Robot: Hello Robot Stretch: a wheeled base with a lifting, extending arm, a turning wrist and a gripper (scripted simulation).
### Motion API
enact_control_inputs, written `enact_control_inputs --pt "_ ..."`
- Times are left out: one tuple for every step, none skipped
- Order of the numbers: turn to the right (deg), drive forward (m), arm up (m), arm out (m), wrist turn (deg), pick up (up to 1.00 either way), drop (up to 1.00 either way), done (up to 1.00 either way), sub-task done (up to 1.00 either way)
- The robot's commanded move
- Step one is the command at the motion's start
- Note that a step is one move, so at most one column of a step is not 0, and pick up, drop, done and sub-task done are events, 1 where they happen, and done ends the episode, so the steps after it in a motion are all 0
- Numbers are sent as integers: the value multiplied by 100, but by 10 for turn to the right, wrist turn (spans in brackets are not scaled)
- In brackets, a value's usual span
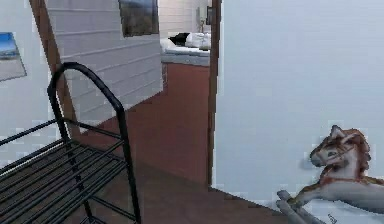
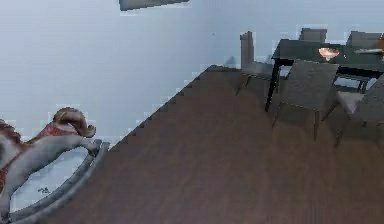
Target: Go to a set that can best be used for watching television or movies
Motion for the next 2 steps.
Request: enact_control_inputs --pt "0 80 0 0 0 0 0 0 0" --pt "-180 0 0 0 0 0 0 0 0"
